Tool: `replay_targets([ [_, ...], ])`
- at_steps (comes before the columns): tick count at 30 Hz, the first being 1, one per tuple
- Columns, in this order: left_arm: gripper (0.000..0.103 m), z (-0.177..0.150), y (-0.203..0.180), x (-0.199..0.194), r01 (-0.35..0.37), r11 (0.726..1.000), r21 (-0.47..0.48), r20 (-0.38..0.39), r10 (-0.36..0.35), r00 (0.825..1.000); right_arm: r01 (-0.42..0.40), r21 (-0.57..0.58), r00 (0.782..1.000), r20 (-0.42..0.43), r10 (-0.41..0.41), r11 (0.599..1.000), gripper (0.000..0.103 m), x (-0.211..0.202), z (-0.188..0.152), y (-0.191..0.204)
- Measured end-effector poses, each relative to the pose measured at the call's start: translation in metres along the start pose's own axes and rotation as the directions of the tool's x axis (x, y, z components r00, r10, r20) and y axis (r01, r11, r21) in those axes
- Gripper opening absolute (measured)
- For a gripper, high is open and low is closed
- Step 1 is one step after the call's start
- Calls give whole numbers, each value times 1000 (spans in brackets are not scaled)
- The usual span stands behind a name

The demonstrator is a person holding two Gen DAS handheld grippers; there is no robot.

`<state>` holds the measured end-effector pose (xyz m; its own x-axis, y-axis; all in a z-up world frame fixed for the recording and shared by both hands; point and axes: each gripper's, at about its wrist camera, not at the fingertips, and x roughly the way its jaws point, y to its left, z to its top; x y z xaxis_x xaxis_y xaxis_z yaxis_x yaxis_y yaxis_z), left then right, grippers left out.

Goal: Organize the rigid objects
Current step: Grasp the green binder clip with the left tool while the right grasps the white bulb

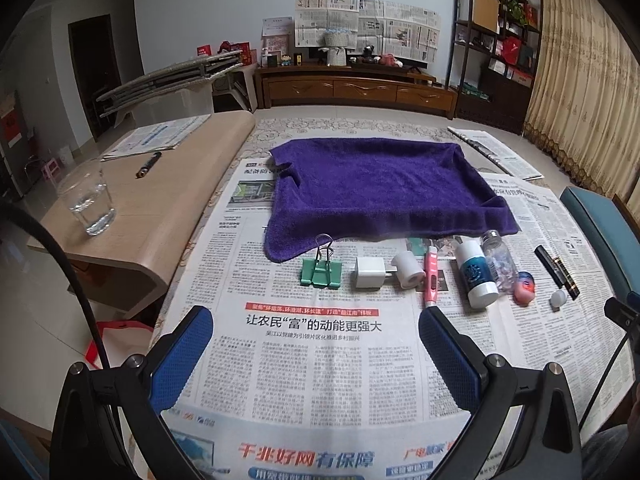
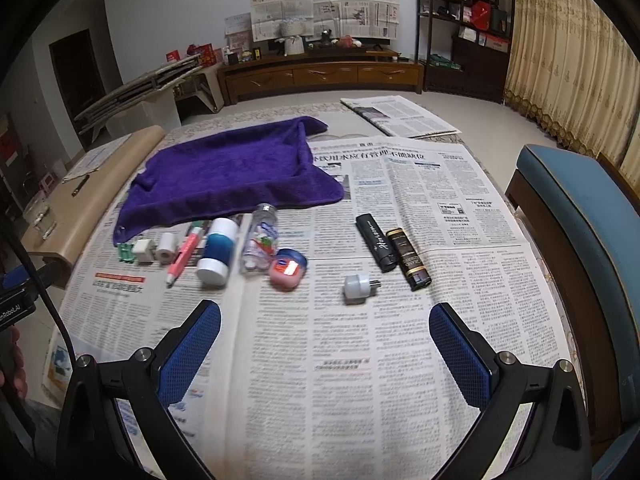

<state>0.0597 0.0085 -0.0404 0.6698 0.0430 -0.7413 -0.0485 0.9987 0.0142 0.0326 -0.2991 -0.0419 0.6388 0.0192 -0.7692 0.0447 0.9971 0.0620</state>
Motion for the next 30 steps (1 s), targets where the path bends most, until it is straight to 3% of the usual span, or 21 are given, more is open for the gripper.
replay_targets([
  [10, 102, -1, -11, 80, -5, 999, 37, -73, 7, 997, -35, -39, 996, -81, 32, 999, 87, 64, -12, -16],
  [18, 84, 1, 3, 125, -21, 999, 27, -128, 24, 991, -55, -44, 992, -116, 50, 998, 79, 89, -23, -19],
  [25, 81, 4, 1, 134, 3, 998, 57, -109, 3, 994, -52, -35, 992, -116, 48, 998, 73, 96, -24, -22],
  [30, 72, 6, -4, 136, 28, 997, 74, -97, -21, 995, -50, -34, 994, -97, 46, 998, 73, 99, -22, -24],
])
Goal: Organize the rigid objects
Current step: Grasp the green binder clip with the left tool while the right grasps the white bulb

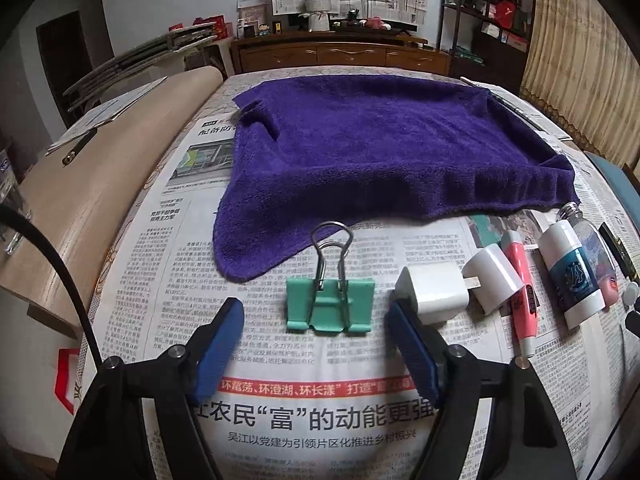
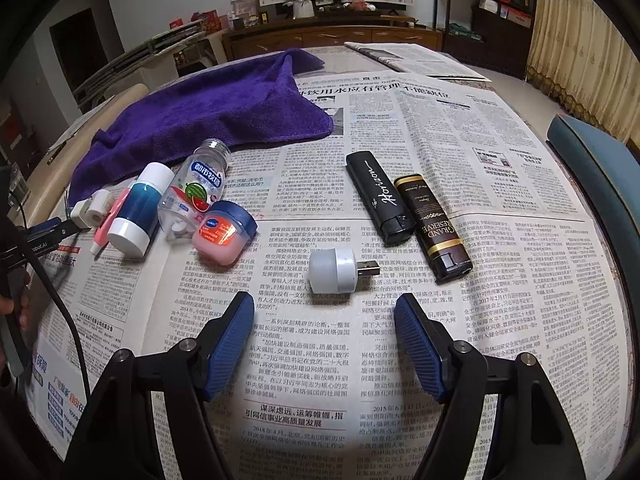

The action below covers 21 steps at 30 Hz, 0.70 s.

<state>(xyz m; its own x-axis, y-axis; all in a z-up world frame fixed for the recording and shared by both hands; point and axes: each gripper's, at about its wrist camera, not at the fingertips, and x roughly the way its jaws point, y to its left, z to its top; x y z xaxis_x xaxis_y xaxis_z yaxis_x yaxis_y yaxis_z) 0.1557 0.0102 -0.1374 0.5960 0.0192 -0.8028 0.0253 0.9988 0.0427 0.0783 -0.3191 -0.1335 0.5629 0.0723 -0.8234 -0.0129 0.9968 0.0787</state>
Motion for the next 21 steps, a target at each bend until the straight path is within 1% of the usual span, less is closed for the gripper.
replay_targets([
  [1, 71, 1, -1, 0, 3, 1000, 6, 3, -3, 1000, 3, -4, 1000, 5, -3, 1000, 72, 1, 1, 0],
  [4, 63, 2, -1, 1, 23, 1000, 13, 11, -24, 1000, 10, -8, 1000, 17, -9, 1000, 71, 2, 2, 0],
  [5, 59, 2, -1, 1, 36, 999, 11, 11, -37, 999, 10, -4, 1000, 20, -9, 1000, 71, 3, 2, 0],
  [7, 52, 3, -2, 1, 49, 999, 14, 11, -49, 999, 16, -1, 999, 29, -16, 1000, 66, 3, 3, 0],
  [9, 45, 5, -5, 1, 53, 998, 29, 15, -54, 998, 22, -11, 999, 39, -22, 1000, 65, 4, 4, 1],
  [11, 40, 6, -5, 2, 61, 998, 33, 16, -62, 998, 26, -11, 999, 43, -26, 1000, 64, 7, 7, 1],
  [13, 40, 7, -6, 2, 66, 997, 32, 18, -66, 998, 29, -14, 998, 51, -28, 999, 58, 8, 9, 0],
  [18, 40, 6, -5, 2, 76, 996, 39, 26, -77, 997, 42, -28, 997, 61, -40, 999, 49, 10, 11, 0],
  [20, 40, 6, -5, 2, 79, 996, 38, 27, -80, 996, 38, -25, 997, 64, -37, 999, 44, 11, 13, -2],
  [21, 40, 6, -4, 2, 80, 996, 39, 26, -81, 996, 40, -23, 997, 65, -38, 999, 39, 11, 13, -3],
])
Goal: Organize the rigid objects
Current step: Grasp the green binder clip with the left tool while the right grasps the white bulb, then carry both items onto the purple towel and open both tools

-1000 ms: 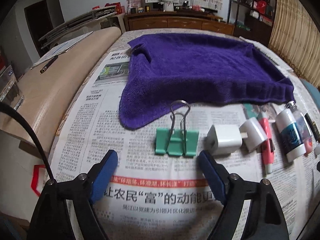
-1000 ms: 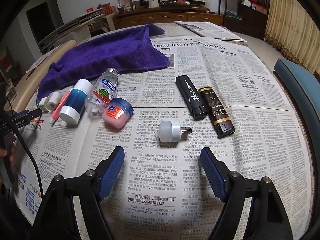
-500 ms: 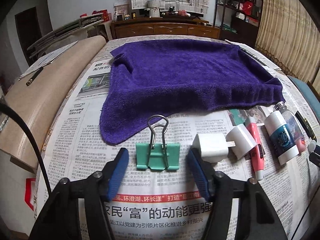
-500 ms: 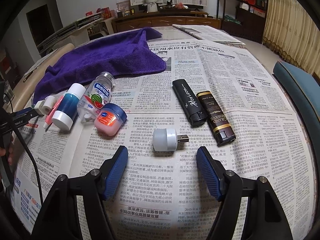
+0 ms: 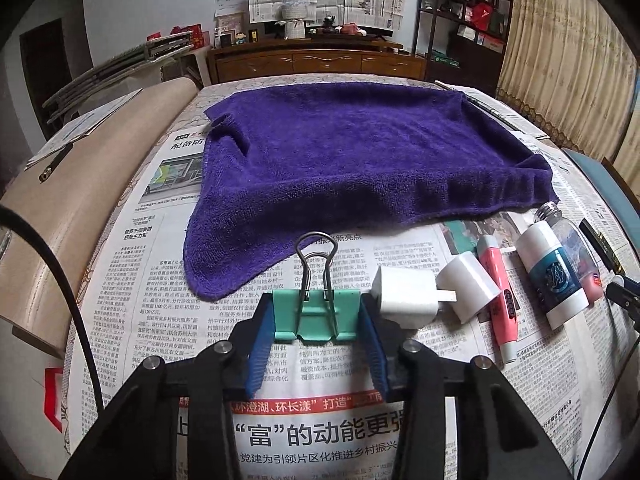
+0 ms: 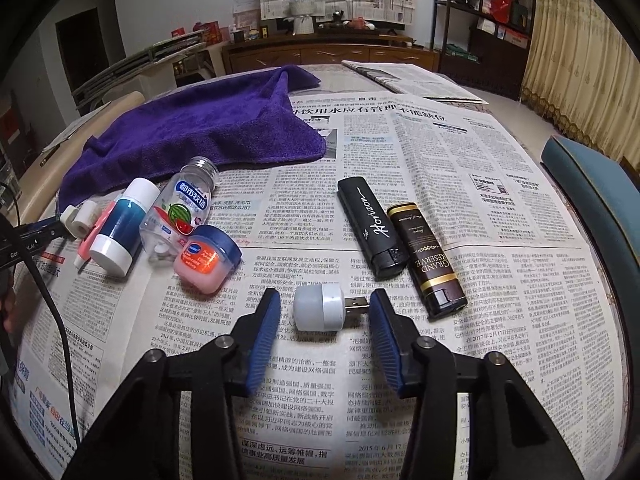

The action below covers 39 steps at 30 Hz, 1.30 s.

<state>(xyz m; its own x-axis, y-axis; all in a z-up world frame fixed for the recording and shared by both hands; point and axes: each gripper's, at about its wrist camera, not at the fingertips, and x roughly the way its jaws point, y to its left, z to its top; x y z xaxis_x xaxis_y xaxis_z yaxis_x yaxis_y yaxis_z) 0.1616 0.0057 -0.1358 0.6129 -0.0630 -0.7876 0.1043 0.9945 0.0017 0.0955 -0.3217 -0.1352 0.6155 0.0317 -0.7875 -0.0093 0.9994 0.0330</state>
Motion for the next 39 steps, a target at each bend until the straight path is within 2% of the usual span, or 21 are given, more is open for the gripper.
replay_targets([
  [1, 40, 0, 0, 0, 0, 1000, 3, 0, 0, 1000, 4, -2, 1000, 0, -4, 1000, 36, 0, 0, -1],
  [12, 39, 0, 9, -6, -15, 1000, -20, 9, 15, 1000, -30, 9, 1000, 7, 30, 999, 36, -7, 3, 1],
  [21, 39, 8, 11, -27, -31, 999, -20, 24, 32, 999, -64, -2, 998, 18, 64, 998, 36, -19, 18, 13],
  [32, 39, 53, 8, -61, -42, 999, -14, 95, 43, 995, -155, -28, 984, 87, 157, 987, 36, -33, 82, 47],
  [39, 39, 95, 4, -44, -20, 1000, -3, 106, 20, 994, -211, -59, 973, 87, 215, 976, 36, -4, 139, 79],
])
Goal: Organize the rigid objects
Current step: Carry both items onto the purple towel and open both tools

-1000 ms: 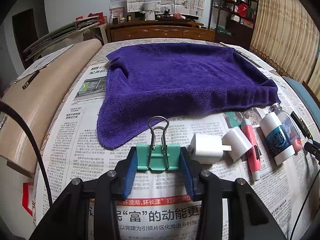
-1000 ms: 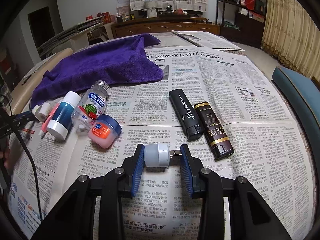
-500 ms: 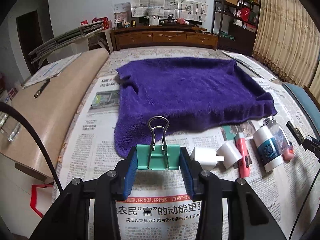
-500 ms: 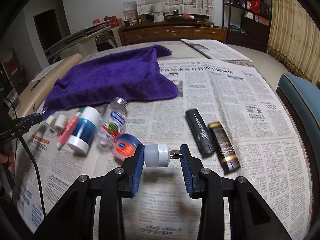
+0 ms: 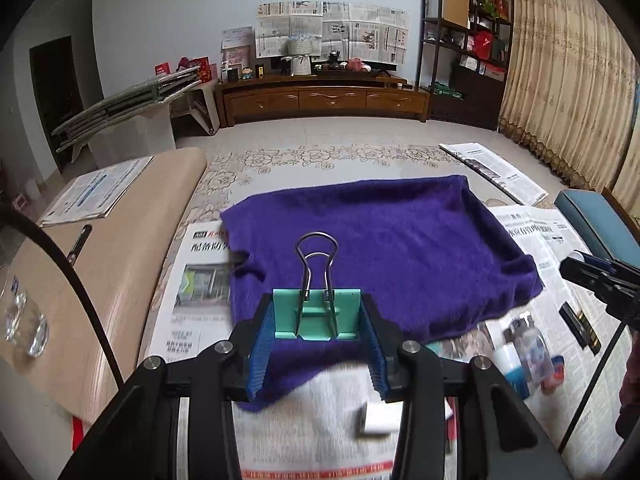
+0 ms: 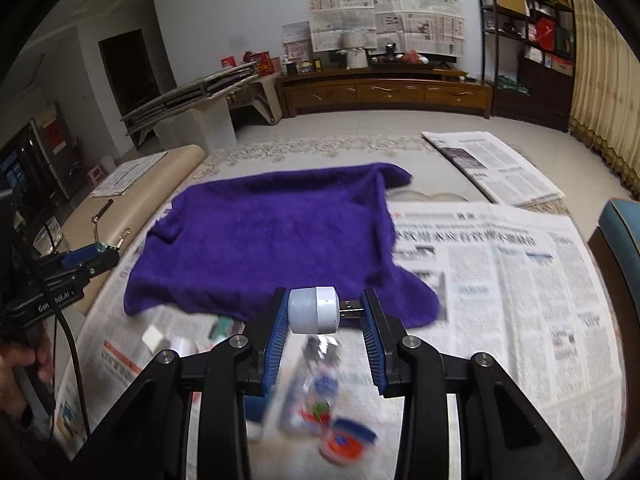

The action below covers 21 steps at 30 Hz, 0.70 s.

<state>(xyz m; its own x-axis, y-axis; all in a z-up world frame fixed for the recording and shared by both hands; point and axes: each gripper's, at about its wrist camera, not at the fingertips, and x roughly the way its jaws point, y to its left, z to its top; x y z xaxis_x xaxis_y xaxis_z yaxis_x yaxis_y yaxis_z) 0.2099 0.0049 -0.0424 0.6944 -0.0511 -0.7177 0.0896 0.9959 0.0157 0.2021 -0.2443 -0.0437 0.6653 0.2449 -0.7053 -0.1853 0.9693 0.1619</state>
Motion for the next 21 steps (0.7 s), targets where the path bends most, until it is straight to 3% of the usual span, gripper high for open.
replay_targets([
  [7, 39, 29, -2, 46, 13, 1000, 20, -17, -13, 1000, -45, 0, 998, -50, 45, 999, 36, 63, 37, 8],
  [21, 39, 58, -9, 142, 49, 999, 23, -118, -46, 992, -22, -18, 982, -189, 18, 1000, 36, 175, 73, 6],
])
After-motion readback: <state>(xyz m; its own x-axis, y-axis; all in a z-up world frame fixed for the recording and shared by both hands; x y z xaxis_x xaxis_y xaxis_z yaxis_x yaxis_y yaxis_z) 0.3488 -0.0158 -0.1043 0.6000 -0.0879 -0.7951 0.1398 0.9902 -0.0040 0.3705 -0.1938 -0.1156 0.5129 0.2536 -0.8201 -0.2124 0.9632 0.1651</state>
